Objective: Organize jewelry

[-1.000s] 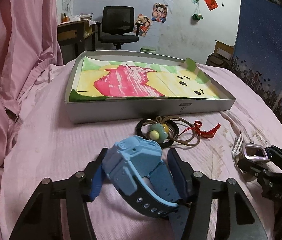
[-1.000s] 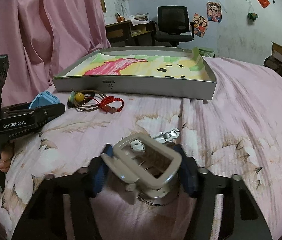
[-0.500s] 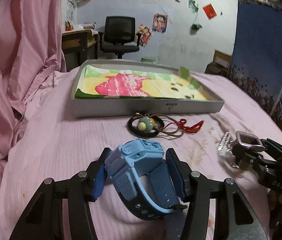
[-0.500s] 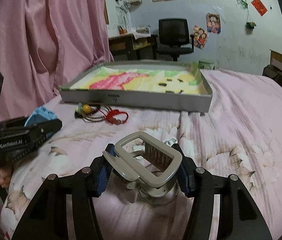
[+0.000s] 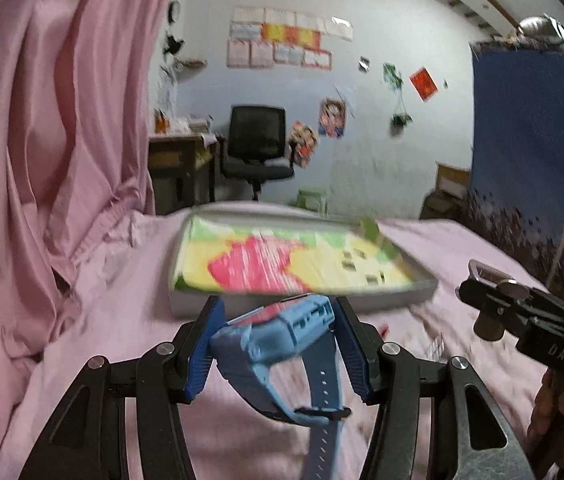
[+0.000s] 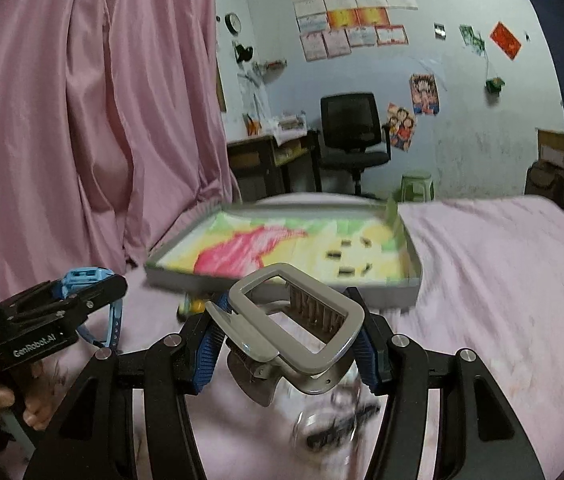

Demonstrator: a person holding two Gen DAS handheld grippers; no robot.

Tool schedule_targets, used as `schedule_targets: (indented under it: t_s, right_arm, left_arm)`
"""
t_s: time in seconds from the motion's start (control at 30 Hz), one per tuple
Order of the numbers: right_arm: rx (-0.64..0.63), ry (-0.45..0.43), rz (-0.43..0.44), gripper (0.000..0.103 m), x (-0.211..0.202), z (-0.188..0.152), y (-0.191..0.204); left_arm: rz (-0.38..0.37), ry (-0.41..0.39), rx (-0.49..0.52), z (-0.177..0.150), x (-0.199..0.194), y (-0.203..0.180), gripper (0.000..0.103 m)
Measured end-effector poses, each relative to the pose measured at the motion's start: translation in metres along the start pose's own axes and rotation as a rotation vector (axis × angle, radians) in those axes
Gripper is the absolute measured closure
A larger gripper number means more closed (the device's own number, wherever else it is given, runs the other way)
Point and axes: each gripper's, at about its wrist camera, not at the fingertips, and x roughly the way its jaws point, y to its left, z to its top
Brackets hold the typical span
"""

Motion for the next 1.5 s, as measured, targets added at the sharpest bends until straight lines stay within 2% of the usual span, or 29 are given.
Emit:
schedule_targets:
  t_s: [0.17, 0.2, 0.23, 0.3, 0.43, 0.5, 0.57, 0.67, 0.87, 1.27, 1.4, 1.47, 1.5]
  right_arm:
    - [0.001, -0.052, -0.006, 0.051, 0.024, 0.031, 0.000]
    - [0.006, -0.063, -0.008, 0.051, 0.031, 0.037, 0.000]
    - [0.009, -0.073, -0.007, 0.051, 0.038, 0.042, 0.001]
    - [0.016, -0.088, -0.012, 0.051, 0.056, 0.051, 0.002]
    - [0.041, -0.072, -0.009, 0.051, 0.090, 0.056, 0.003]
    - [0.051, -0.033, -0.017, 0.051, 0.107, 0.052, 0.000]
    - [0.063, 0.037, -0.015, 0.051, 0.129, 0.047, -0.002]
    - [0.075, 0.098, -0.012, 0.051, 0.146, 0.037, -0.007]
    - [0.104, 0.127, 0.005, 0.051, 0.159, 0.022, -0.012]
    - [0.106, 0.218, 0.002, 0.051, 0.177, 0.017, -0.010]
    - [0.107, 0.253, 0.000, 0.050, 0.182, 0.013, -0.013]
    - [0.108, 0.264, -0.002, 0.045, 0.184, 0.012, -0.012]
    - [0.109, 0.262, -0.005, 0.038, 0.183, 0.012, -0.011]
  left_arm:
    - [0.042, -0.072, -0.016, 0.025, 0.017, 0.003, 0.051]
    - [0.052, -0.087, -0.018, 0.030, 0.022, 0.005, 0.053]
    - [0.058, -0.100, -0.022, 0.034, 0.026, 0.006, 0.059]
    - [0.064, -0.121, -0.020, 0.044, 0.038, 0.009, 0.061]
    - [0.061, -0.069, -0.031, 0.049, 0.072, 0.013, 0.062]
    - [0.018, 0.007, -0.057, 0.047, 0.092, 0.019, 0.062]
    - [0.005, 0.075, -0.095, 0.042, 0.109, 0.027, 0.062]
    - [-0.016, 0.115, -0.149, 0.036, 0.119, 0.038, 0.062]
    - [-0.051, 0.108, -0.169, 0.029, 0.116, 0.041, 0.062]
    - [-0.039, 0.182, -0.195, 0.026, 0.128, 0.044, 0.062]
    - [-0.041, 0.184, -0.197, 0.026, 0.128, 0.044, 0.051]
    - [-0.042, 0.182, -0.198, 0.026, 0.129, 0.044, 0.047]
    - [-0.041, 0.180, -0.200, 0.026, 0.128, 0.045, 0.044]
